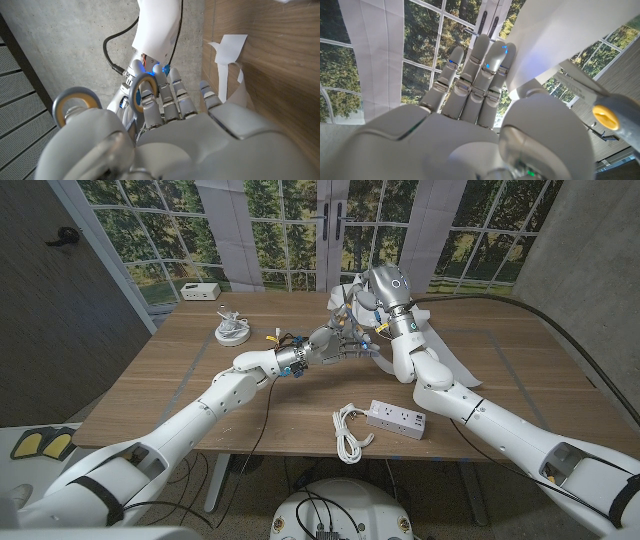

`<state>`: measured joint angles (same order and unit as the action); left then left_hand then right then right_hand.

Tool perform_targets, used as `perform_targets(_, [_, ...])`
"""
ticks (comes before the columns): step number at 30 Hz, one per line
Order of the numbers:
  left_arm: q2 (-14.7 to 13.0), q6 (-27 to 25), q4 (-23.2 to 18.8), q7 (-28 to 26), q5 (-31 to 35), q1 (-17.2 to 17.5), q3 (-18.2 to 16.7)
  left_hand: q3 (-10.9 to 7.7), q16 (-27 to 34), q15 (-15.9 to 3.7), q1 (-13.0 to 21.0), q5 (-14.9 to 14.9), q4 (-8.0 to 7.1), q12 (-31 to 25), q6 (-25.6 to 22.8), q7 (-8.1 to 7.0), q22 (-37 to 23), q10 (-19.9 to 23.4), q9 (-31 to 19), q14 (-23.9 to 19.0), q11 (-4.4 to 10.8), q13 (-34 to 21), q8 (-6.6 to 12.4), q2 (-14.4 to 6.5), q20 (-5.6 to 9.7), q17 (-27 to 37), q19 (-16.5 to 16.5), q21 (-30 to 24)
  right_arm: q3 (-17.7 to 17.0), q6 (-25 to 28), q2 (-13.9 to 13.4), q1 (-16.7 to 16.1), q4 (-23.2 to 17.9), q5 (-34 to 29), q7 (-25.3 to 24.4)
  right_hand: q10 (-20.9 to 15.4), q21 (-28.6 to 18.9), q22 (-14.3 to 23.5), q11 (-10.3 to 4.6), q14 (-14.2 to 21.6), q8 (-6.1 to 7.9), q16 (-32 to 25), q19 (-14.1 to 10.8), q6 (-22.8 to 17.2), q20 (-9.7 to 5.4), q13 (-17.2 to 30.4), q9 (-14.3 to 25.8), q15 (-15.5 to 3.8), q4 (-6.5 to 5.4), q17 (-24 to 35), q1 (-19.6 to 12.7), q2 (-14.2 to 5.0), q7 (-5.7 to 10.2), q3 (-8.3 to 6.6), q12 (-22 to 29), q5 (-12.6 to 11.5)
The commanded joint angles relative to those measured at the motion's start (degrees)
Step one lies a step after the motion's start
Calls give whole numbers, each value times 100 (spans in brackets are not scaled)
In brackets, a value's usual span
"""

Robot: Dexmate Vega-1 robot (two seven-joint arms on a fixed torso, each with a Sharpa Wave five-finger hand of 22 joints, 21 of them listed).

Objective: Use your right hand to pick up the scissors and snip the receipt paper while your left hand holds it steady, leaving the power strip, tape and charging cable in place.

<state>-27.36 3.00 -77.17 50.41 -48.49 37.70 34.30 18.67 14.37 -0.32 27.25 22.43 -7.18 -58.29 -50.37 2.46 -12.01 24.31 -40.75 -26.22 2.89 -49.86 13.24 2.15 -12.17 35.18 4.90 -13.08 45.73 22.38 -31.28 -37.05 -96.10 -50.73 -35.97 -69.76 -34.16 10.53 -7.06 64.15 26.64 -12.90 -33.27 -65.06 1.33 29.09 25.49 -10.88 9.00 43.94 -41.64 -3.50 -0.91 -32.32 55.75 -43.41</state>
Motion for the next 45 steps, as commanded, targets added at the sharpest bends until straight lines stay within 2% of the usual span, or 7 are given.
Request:
perform_targets(1, [23, 42, 44, 43, -8, -6, -22, 17, -21, 18, 22, -35, -39, -28, -105, 129, 7, 0, -30, -27, 43, -23, -15, -41, -21, 15, -12, 15, -37, -66, -44, -51, -58, 41, 0, 3, -46, 12, -35, 50, -1, 20, 17, 19, -19, 15, 6, -244, -1, 9, -239, -313, -18, 8, 36, 45])
perform_targets(28, [-29, 149, -64, -77, 13, 97, -84, 35, -40, 21, 30, -38, -27, -55, -90, 127, 6, -14, -25, -24, 40, -2, -33, 2, -22, 18, -23, 19, -150, -66, -126, -157, -183, 107, 140, 10, -53, 9, -16, 67, -14, 55, 10, 6, -27, -36, 21, -246, 1, 15, -232, -333, -26, 8, 93, 130])
perform_targets(40, [-28, 158, 7, -68, -10, 78, -101, 60, -53, 19, 29, -31, -13, -60, -82, 127, 6, -21, -27, -13, 48, 17, -35, 84, -22, 17, -35, 24, -177, -259, -144, -186, -128, 132, -101, 26, -55, 8, -26, 86, -27, 53, 6, 6, -29, -39, 17, -246, 9, 26, -237, -329, -33, 11, 124, 165])
perform_targets(43, [-17, 144, 31, -28, -18, 62, -88, 62, -56, 33, 26, -29, -13, -63, -82, 121, 6, -21, -27, -10, 43, 18, -36, 95, -22, 18, -36, 24, -196, -272, -155, -193, -142, 137, -111, 119, -49, 10, -45, 93, -64, 44, 28, 116, -45, 38, 41, -240, -20, 43, -208, -342, -10, 45, 155, 212])
perform_targets(45, [-15, 140, 35, -22, -6, 53, -77, 62, -55, 30, 22, -27, -15, -65, -87, 123, 5, -23, -24, -13, 40, 20, -36, 100, -22, 19, -37, 24, -201, -253, -166, -198, -172, 137, -60, 255, -42, 17, -90, 100, -196, 40, 66, 356, -75, 116, 11, -246, -47, 33, -181, -388, 32, 138, 175, 332])
